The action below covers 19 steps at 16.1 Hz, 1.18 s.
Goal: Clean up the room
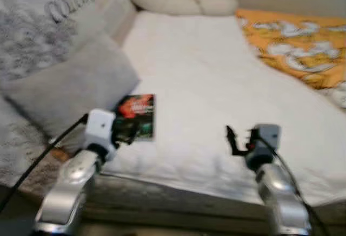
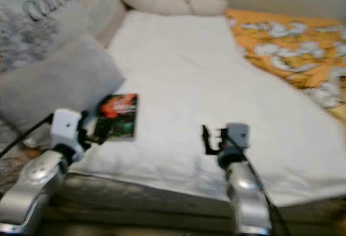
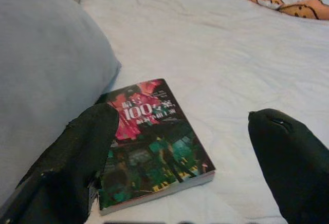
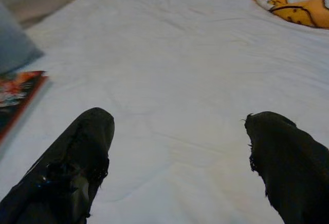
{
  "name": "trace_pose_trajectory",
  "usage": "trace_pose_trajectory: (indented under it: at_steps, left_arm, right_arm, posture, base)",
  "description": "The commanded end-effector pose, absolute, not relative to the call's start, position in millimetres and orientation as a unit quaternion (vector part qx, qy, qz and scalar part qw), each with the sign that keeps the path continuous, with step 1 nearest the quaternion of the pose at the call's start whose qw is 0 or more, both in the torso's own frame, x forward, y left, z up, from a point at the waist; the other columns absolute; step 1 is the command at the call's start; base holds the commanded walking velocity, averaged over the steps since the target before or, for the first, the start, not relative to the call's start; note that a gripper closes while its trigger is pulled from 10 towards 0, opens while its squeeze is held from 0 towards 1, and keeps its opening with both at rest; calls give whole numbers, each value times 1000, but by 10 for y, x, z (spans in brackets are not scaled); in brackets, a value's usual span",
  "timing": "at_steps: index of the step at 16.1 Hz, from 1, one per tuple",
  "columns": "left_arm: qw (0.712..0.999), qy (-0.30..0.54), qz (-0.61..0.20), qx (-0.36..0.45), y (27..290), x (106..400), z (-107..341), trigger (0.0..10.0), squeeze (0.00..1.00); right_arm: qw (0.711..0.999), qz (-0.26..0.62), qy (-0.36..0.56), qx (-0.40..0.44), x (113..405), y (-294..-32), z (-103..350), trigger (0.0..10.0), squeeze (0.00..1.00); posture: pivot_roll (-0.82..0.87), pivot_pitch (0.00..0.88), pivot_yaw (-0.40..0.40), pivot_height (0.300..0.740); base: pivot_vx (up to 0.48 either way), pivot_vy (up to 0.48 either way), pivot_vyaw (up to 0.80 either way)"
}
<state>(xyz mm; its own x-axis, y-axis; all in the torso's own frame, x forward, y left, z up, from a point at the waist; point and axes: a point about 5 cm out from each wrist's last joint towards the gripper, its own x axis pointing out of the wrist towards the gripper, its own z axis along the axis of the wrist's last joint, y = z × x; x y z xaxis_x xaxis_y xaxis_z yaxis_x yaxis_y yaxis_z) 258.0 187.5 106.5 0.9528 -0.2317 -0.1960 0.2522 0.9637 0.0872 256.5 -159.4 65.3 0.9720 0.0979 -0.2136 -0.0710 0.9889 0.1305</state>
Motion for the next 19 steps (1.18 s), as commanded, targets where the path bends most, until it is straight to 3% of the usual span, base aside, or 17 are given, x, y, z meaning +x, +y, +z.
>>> trace_pose_trajectory:
  at_steps: [1, 19]
  left_arm:
    - [986, 90, -127, 54, 1838, 2596, 1079, 10000, 0]
    - [987, 91, -124, 53, 1761, 2683, 1006, 10000, 0]
  right_arm:
    - [992, 42, 106, 59, 2580, -1621, 681, 10000, 0]
    - [993, 59, 98, 38, 2633, -1652, 676, 10000, 0]
  posture:
    - [74, 0, -5, 740]
    - [75, 0, 0, 740]
  base:
    - [0, -398, 0]
    - [0, -391, 0]
